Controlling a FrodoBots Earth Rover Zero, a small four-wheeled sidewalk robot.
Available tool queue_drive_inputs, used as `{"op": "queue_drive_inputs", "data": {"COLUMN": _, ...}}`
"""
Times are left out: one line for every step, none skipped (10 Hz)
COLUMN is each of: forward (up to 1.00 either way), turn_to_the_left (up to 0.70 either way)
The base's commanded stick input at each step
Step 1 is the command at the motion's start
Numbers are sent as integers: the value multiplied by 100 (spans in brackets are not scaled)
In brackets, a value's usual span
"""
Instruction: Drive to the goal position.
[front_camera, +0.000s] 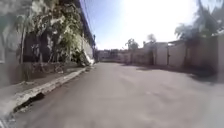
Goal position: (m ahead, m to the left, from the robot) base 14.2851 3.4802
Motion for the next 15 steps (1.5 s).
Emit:
{"op": "queue_drive_inputs", "data": {"forward": 85, "turn_to_the_left": 0}}
{"op": "queue_drive_inputs", "data": {"forward": 85, "turn_to_the_left": 0}}
{"op": "queue_drive_inputs", "data": {"forward": 85, "turn_to_the_left": 0}}
{"op": "queue_drive_inputs", "data": {"forward": 85, "turn_to_the_left": 0}}
{"op": "queue_drive_inputs", "data": {"forward": 85, "turn_to_the_left": 0}}
{"op": "queue_drive_inputs", "data": {"forward": 85, "turn_to_the_left": 0}}
{"op": "queue_drive_inputs", "data": {"forward": 85, "turn_to_the_left": 0}}
{"op": "queue_drive_inputs", "data": {"forward": 85, "turn_to_the_left": 0}}
{"op": "queue_drive_inputs", "data": {"forward": 85, "turn_to_the_left": 0}}
{"op": "queue_drive_inputs", "data": {"forward": 85, "turn_to_the_left": 0}}
{"op": "queue_drive_inputs", "data": {"forward": 85, "turn_to_the_left": 0}}
{"op": "queue_drive_inputs", "data": {"forward": 85, "turn_to_the_left": 0}}
{"op": "queue_drive_inputs", "data": {"forward": 85, "turn_to_the_left": 0}}
{"op": "queue_drive_inputs", "data": {"forward": 85, "turn_to_the_left": 0}}
{"op": "queue_drive_inputs", "data": {"forward": 85, "turn_to_the_left": 0}}
